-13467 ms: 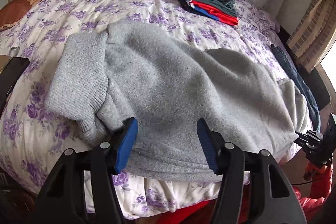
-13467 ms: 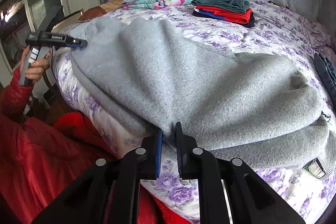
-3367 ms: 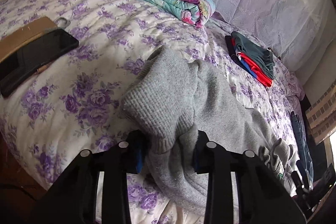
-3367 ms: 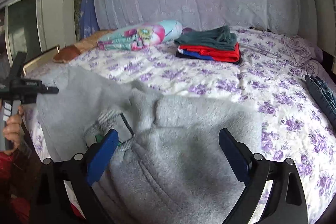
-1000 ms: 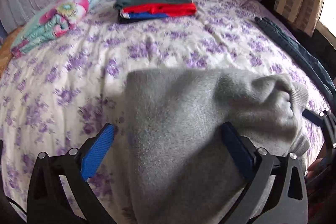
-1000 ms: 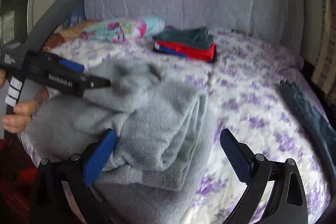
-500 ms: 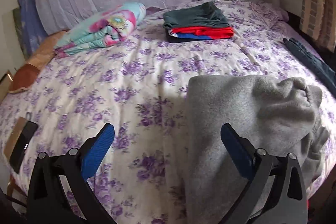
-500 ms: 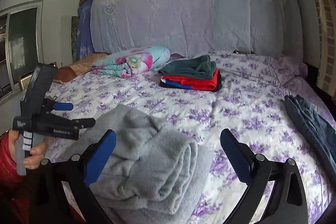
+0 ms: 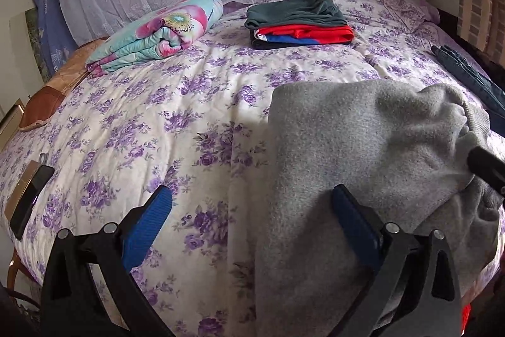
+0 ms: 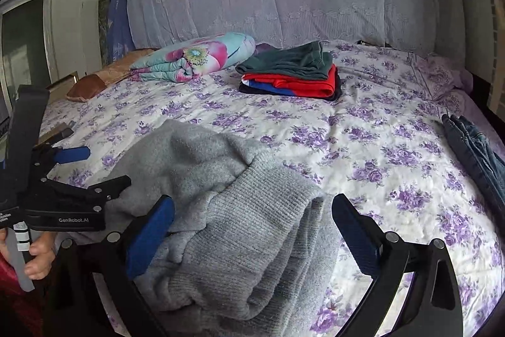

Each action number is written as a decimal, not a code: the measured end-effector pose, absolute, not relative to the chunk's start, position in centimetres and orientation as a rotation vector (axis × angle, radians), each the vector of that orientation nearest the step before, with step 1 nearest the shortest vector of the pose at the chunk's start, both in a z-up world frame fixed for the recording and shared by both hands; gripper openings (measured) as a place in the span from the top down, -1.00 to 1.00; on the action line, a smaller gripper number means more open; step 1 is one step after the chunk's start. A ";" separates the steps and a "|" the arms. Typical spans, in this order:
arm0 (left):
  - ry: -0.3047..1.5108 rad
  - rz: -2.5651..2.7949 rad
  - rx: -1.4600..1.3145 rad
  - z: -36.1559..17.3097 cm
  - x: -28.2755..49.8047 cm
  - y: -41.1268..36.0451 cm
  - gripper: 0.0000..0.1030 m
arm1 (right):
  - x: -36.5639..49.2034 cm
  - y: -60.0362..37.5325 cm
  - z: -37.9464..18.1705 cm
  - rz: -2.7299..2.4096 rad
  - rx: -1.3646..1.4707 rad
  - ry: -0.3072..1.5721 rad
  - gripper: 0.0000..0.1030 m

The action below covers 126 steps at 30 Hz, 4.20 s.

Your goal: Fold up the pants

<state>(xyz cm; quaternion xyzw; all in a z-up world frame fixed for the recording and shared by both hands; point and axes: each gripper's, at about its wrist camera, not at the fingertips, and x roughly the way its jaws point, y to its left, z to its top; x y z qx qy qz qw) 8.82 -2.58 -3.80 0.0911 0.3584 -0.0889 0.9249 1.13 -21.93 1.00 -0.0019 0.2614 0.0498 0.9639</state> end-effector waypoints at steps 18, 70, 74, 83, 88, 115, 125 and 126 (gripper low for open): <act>0.739 -0.173 0.190 -3.2 7.7 -2.6 -0.91 | 1.5 -23.7 -2.2 0.140 0.121 0.634 -0.93; 0.905 -0.569 -0.123 -5.9 8.6 -0.1 -0.91 | 5.8 -29.7 -5.4 0.411 0.635 0.798 -0.93; 0.919 -0.690 -0.186 -5.9 8.4 0.4 -0.90 | 6.0 -29.5 -5.2 0.426 0.636 0.772 -0.93; 0.895 -0.631 -0.024 -5.3 7.9 -3.3 -0.90 | 4.8 -29.9 -5.3 0.420 0.602 0.704 -0.48; 0.824 -0.548 0.106 -3.9 6.4 -4.5 -0.53 | 4.2 -29.5 -5.1 0.398 0.567 0.677 -0.38; 0.602 -0.403 0.214 3.9 6.1 -5.5 0.00 | 5.3 -28.6 2.5 0.400 0.477 0.500 -0.22; 0.497 -0.363 0.223 9.4 12.2 -7.0 0.00 | 12.1 -29.5 9.1 0.389 0.433 0.412 -0.21; 0.490 -0.359 0.223 9.8 12.9 -7.2 0.00 | 12.9 -29.7 9.6 0.387 0.433 0.406 -0.21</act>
